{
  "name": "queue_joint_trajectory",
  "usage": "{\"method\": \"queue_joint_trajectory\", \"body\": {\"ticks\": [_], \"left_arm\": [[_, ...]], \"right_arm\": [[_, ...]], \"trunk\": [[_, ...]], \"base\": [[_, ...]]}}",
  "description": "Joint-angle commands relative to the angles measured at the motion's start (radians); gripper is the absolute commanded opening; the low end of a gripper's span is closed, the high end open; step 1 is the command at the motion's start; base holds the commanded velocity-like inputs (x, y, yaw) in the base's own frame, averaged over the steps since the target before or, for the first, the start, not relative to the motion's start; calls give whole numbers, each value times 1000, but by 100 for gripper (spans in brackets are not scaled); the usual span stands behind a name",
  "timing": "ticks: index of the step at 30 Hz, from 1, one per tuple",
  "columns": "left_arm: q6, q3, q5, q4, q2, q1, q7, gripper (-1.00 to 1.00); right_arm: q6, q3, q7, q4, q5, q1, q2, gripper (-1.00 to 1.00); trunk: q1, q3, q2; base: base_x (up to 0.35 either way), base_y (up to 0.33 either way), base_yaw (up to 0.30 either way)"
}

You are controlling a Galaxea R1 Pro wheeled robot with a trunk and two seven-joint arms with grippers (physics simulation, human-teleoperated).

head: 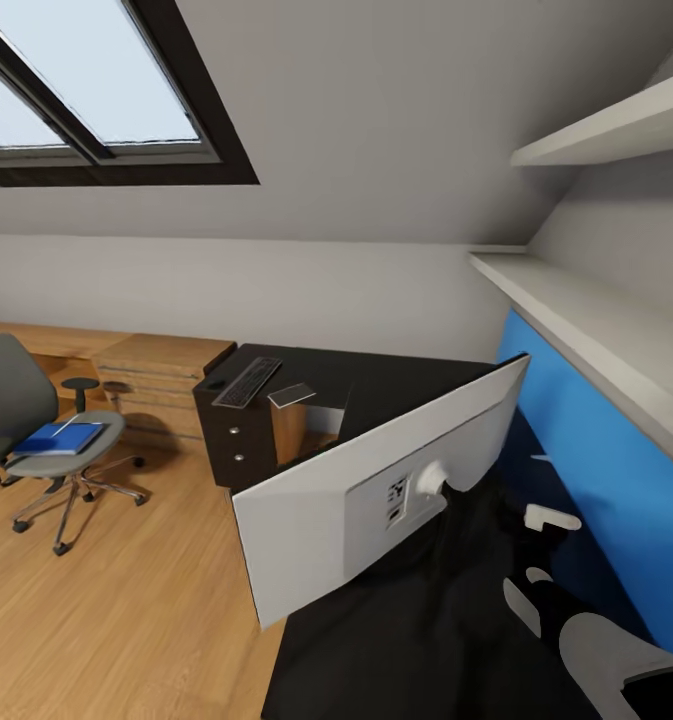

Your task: In the bedroom, organize the workspace by keeping the computer under the desk, ensuring the monitor is on the desk, placing the keyboard on the desk next to the monitor, placing the mouse on the desk next to the keyboard, moving the folder from the swivel chair onto the desk next to the mouse, stacking the notebook on top of the folder with the pen on top of the notebook, and positioning the swivel chair next to the desk.

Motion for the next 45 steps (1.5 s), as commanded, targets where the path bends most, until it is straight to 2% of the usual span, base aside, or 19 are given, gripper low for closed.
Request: {"method": "queue_joint_trajectory", "body": {"ticks": [1, 9, 17, 25, 28, 30, 33, 35, 36, 39, 42, 45], "left_arm": [[-1, -1, 8, -1, 0, 0, -2, 100], [-1, -2, 8, -1, -1, 0, -2, 100], [-1, -1, 8, -1, -1, 0, -2, 100], [0, -2, 8, -1, -1, 0, -3, 100], [0, -2, 8, -1, -1, 0, -3, 100], [0, -2, 8, -1, -1, 0, -3, 100], [0, -2, 8, -1, -1, 0, -3, 100], [0, -2, 8, -1, -1, 0, -3, 100], [0, -2, 8, -1, -1, 0, -3, 100], [0, -2, 8, -1, -1, 0, -3, 100], [0, -2, 8, -1, -1, 0, -3, 100], [0, -2, 8, -1, -1, 0, -2, 100]], "right_arm": [[-2, 8, -5, 0, -6, -1, -1, 100], [-4, 10, -5, 0, -4, -1, 4, 100], [14, 19, -8, -13, 23, -1, 7, 100], [177, 13, -8, -117, 17, 10, 5, 100], [263, 13, -8, -163, 15, 22, 16, 100], [289, 13, -8, -186, 15, 28, 17, 100], [379, 10, -11, -327, 2, 85, 17, 100], [495, 8, -18, -556, -20, 191, 15, 100], [571, 7, -33, -704, -27, 262, 14, 100], [716, 8, -124, -1012, -36, 389, 15, 100], [743, 12, -146, -1133, -40, 444, 19, 100], [756, 15, -155, -1206, -41, 479, 21, 100]], "trunk": [[0, -2, -2], [0, -2, -2], [0, -2, -2], [0, -2, -2], [0, -2, -2], [0, -2, -2], [0, -2, -2], [0, -2, -2], [0, -2, -2], [0, -2, -2], [0, -2, -2], [0, -2, -2]], "base": [[-336, 0, 0], [-336, 4, 0], [-337, 82, 0], [-335, 101, 0], [-206, 140, 0], [-95, 67, 0], [-37, 26, 0], [-9, 7, 0], [-4, 3, 0], [-1, 1, 0], [0, 0, 0], [0, 0, 0]]}}
